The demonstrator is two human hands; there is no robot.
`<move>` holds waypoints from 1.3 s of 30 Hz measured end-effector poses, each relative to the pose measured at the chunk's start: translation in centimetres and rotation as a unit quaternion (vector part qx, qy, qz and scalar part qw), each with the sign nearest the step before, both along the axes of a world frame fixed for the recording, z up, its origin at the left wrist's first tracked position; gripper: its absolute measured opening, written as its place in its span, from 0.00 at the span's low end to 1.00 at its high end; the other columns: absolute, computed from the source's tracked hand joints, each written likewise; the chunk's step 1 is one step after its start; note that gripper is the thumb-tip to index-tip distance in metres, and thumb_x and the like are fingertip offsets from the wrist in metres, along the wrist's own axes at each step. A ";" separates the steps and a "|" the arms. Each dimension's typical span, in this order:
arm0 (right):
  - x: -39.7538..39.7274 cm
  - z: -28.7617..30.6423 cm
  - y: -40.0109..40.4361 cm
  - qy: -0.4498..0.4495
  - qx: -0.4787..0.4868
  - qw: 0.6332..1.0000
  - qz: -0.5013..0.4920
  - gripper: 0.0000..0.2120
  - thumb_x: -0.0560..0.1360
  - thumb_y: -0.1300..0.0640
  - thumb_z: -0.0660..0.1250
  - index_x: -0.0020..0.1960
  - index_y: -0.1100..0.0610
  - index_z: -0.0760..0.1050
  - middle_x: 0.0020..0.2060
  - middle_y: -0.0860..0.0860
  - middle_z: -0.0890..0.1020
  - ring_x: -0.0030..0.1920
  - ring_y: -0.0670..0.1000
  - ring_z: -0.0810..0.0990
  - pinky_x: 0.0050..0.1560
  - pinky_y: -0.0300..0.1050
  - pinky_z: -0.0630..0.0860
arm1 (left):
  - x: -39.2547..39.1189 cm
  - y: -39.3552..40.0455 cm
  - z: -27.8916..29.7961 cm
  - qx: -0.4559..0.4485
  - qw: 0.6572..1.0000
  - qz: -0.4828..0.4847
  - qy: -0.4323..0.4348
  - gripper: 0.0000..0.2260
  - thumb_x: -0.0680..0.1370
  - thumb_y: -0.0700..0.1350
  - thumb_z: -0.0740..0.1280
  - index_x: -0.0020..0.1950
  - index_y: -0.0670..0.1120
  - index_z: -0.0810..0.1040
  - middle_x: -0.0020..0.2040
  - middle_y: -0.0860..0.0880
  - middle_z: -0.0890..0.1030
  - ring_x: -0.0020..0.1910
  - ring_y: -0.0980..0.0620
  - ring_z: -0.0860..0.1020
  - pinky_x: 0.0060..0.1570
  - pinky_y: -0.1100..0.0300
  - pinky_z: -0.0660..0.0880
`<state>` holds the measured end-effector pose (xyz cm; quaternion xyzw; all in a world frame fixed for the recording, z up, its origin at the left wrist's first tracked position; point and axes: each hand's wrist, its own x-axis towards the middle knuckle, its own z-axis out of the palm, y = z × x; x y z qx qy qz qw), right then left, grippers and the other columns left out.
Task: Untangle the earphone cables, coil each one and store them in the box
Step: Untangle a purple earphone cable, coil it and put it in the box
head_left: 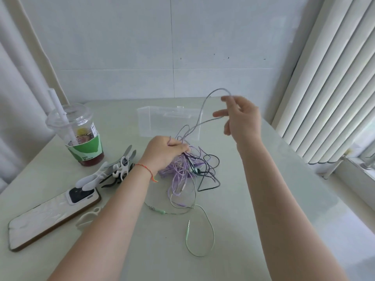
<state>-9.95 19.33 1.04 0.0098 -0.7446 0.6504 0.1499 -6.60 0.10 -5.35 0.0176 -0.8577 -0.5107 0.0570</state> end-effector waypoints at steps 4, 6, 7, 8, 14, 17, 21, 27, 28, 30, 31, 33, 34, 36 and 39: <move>-0.4 -1.3 -0.3 -0.135 0.195 0.967 0.092 0.21 0.77 0.42 0.64 0.47 0.61 0.81 0.42 0.55 0.85 0.27 0.54 0.79 0.31 0.43 0.75 | -0.2 0.3 0.3 0.056 0.998 0.020 0.029 0.05 0.71 0.52 0.75 0.40 0.51 0.87 0.41 0.48 0.86 0.44 0.54 0.82 0.49 0.60 0.75; 0.2 -1.1 -0.9 -0.144 0.233 0.949 0.154 0.20 0.77 0.42 0.65 0.47 0.59 0.83 0.41 0.50 0.86 0.28 0.50 0.79 0.29 0.39 0.74 | -0.2 0.3 0.4 0.053 0.998 0.015 0.035 0.05 0.71 0.52 0.75 0.38 0.52 0.86 0.40 0.46 0.86 0.41 0.52 0.81 0.47 0.58 0.73; 0.5 -0.9 -1.2 -0.141 0.247 0.941 0.183 0.19 0.76 0.42 0.66 0.46 0.58 0.83 0.41 0.49 0.86 0.28 0.48 0.78 0.29 0.38 0.73 | -0.2 0.4 0.5 0.055 0.998 0.011 0.037 0.06 0.72 0.52 0.75 0.37 0.53 0.86 0.38 0.47 0.85 0.38 0.52 0.79 0.44 0.58 0.72; 0.8 -0.8 -1.5 -0.136 0.258 0.934 0.207 0.17 0.75 0.43 0.68 0.45 0.57 0.84 0.40 0.48 0.85 0.28 0.47 0.78 0.29 0.37 0.73 | 0.0 0.5 0.6 0.058 0.997 0.008 0.042 0.07 0.72 0.53 0.75 0.35 0.54 0.86 0.34 0.47 0.82 0.34 0.53 0.75 0.40 0.59 0.69; 1.1 -1.2 -2.7 -0.109 0.257 0.941 0.189 0.07 0.71 0.51 0.72 0.37 0.53 0.81 0.27 0.52 0.79 0.23 0.47 0.68 0.25 0.35 0.65 | 0.4 1.0 1.0 0.068 0.997 -0.003 0.044 0.09 0.71 0.50 0.76 0.34 0.47 0.84 0.28 0.49 0.68 0.30 0.54 0.63 0.30 0.62 0.60; 1.1 -1.2 -2.8 -0.116 0.250 0.942 0.190 0.06 0.71 0.50 0.71 0.39 0.51 0.82 0.26 0.51 0.79 0.23 0.48 0.67 0.25 0.35 0.64 | 0.4 1.1 0.7 0.068 0.997 -0.015 0.038 0.09 0.72 0.47 0.76 0.38 0.42 0.84 0.32 0.48 0.74 0.32 0.53 0.69 0.36 0.60 0.64; 1.1 -1.2 -2.8 -0.108 0.255 0.942 0.190 0.04 0.72 0.54 0.71 0.40 0.53 0.81 0.29 0.54 0.81 0.23 0.47 0.70 0.25 0.36 0.66 | 0.3 1.2 0.5 0.059 0.997 -0.018 0.042 0.06 0.72 0.47 0.76 0.36 0.48 0.84 0.33 0.50 0.78 0.32 0.55 0.72 0.37 0.61 0.67; -0.6 -0.4 0.0 -0.025 0.087 0.996 -0.029 0.04 0.77 0.60 0.59 0.47 0.57 0.73 0.35 0.51 0.83 0.29 0.53 0.81 0.30 0.42 0.71 | 0.0 0.4 0.2 0.025 0.999 0.028 0.036 0.04 0.73 0.47 0.74 0.39 0.50 0.84 0.34 0.57 0.83 0.31 0.65 0.77 0.34 0.74 0.69; -0.7 -0.3 1.1 -0.030 0.161 0.984 -0.076 0.06 0.77 0.58 0.60 0.49 0.58 0.74 0.39 0.52 0.83 0.36 0.54 0.81 0.35 0.43 0.71 | 0.0 0.2 0.4 0.028 0.998 0.030 0.041 0.05 0.74 0.47 0.74 0.38 0.51 0.84 0.32 0.57 0.82 0.29 0.65 0.76 0.33 0.74 0.69; -0.7 -0.7 2.7 -0.087 0.340 0.925 -0.147 0.11 0.78 0.55 0.61 0.57 0.59 0.74 0.52 0.54 0.79 0.51 0.57 0.78 0.44 0.44 0.68 | 0.3 0.2 0.9 0.009 0.999 0.029 0.042 0.11 0.76 0.50 0.70 0.35 0.49 0.84 0.22 0.56 0.73 0.23 0.60 0.70 0.29 0.72 0.66; -0.5 -0.7 2.9 -0.100 0.382 0.907 -0.150 0.13 0.78 0.55 0.61 0.60 0.60 0.73 0.56 0.56 0.76 0.54 0.58 0.76 0.47 0.45 0.67 | 0.5 0.4 1.4 -0.005 0.999 0.024 0.029 0.16 0.77 0.52 0.67 0.33 0.47 0.82 0.20 0.54 0.65 0.21 0.57 0.65 0.27 0.69 0.65; -0.6 -0.6 2.0 -0.041 0.368 0.923 -0.106 0.14 0.77 0.60 0.60 0.61 0.58 0.74 0.55 0.56 0.78 0.54 0.58 0.77 0.48 0.44 0.68 | 0.8 0.6 2.4 0.028 0.999 -0.008 -0.027 0.22 0.79 0.54 0.59 0.30 0.43 0.77 0.21 0.52 0.59 0.20 0.54 0.58 0.23 0.62 0.60; -0.4 -0.3 1.0 0.002 0.335 0.941 -0.056 0.14 0.75 0.63 0.60 0.58 0.56 0.76 0.50 0.54 0.80 0.51 0.55 0.78 0.48 0.42 0.70 | 0.9 0.7 2.8 0.069 0.995 -0.034 -0.057 0.21 0.77 0.53 0.57 0.30 0.42 0.73 0.22 0.52 0.58 0.21 0.53 0.56 0.23 0.62 0.56; 0.6 0.2 -1.3 0.053 0.252 0.962 0.093 0.18 0.71 0.69 0.58 0.52 0.54 0.80 0.44 0.50 0.82 0.46 0.50 0.80 0.49 0.42 0.74 | 1.1 0.8 3.4 0.123 0.984 -0.092 -0.094 0.16 0.72 0.50 0.53 0.31 0.41 0.71 0.23 0.52 0.57 0.23 0.54 0.52 0.23 0.65 0.51; 2.7 0.3 -4.3 0.044 0.213 0.935 0.278 0.24 0.66 0.74 0.55 0.53 0.54 0.78 0.47 0.48 0.83 0.45 0.48 0.82 0.51 0.39 0.77 | 1.4 0.6 3.6 0.131 0.979 -0.139 -0.065 0.18 0.75 0.47 0.53 0.30 0.41 0.73 0.23 0.50 0.56 0.23 0.52 0.53 0.24 0.64 0.52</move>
